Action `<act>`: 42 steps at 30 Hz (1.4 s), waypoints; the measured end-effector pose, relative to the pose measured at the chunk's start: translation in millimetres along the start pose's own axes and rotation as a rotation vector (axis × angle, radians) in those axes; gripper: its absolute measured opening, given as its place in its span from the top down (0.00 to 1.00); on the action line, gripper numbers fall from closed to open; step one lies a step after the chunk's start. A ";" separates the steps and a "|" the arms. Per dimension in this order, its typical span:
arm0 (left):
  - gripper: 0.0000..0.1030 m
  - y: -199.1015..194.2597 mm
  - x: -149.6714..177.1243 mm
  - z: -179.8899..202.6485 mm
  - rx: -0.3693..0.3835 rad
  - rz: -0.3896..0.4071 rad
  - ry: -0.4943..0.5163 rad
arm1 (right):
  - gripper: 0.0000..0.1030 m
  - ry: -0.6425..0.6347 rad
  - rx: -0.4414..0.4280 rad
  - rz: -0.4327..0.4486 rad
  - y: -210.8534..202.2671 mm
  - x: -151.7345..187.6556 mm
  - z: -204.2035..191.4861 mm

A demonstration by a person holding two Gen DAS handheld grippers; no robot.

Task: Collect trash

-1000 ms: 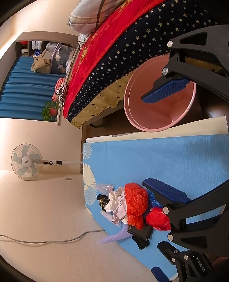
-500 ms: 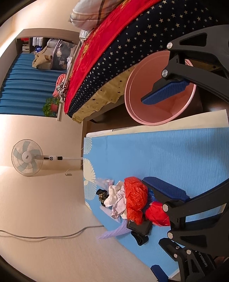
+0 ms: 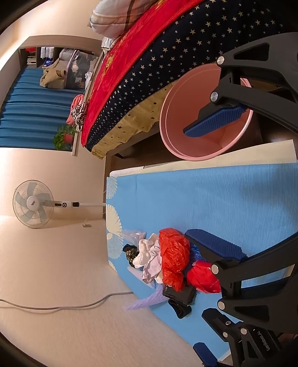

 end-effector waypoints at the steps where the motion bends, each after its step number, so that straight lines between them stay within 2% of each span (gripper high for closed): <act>1: 0.08 0.2 0.0 -0.9 0.001 0.000 0.000 | 0.21 0.001 -0.001 0.000 -0.1 -0.1 -0.2; 16: 0.09 -1.1 -0.7 -0.6 0.012 0.002 -0.001 | 0.24 -0.003 -0.016 -0.016 0.0 0.5 -3.0; 25: 0.18 -3.0 -1.5 2.0 0.027 0.005 0.000 | 0.24 -0.004 -0.016 -0.016 -0.2 0.6 -3.3; 28: 0.24 -2.8 -1.6 2.2 0.029 0.004 -0.002 | 0.24 -0.003 -0.018 -0.018 -0.1 0.9 -3.6; 32: 0.39 -1.6 -1.4 2.6 0.035 0.001 -0.005 | 0.27 -0.003 -0.024 -0.023 1.0 1.2 -5.5; 34: 0.48 -1.1 -2.9 1.6 0.035 0.003 -0.011 | 0.31 -0.001 -0.036 -0.031 2.7 1.6 -7.2; 36: 0.60 0.6 -5.1 -1.7 0.028 0.006 -0.020 | 0.43 0.007 -0.064 -0.040 5.4 1.2 -9.6; 38: 0.65 3.9 -7.3 -6.7 0.020 0.007 -0.036 | 0.52 0.010 -0.096 -0.052 9.0 -0.1 -13.2; 42: 0.67 14.0 -12.5 -19.7 -0.014 0.005 -0.075 | 0.55 0.056 -0.185 -0.067 17.5 -7.4 -21.9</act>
Point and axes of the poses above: each gripper's, at about its wrist camera, not at the fingertips, and y roughly the way its jaws point, z to its right, x to its underside, the point moved 4 cm from there along y, roughly the way its jaws point, and after that the axes turned 9 degrees about x, right-handed, at the moved point
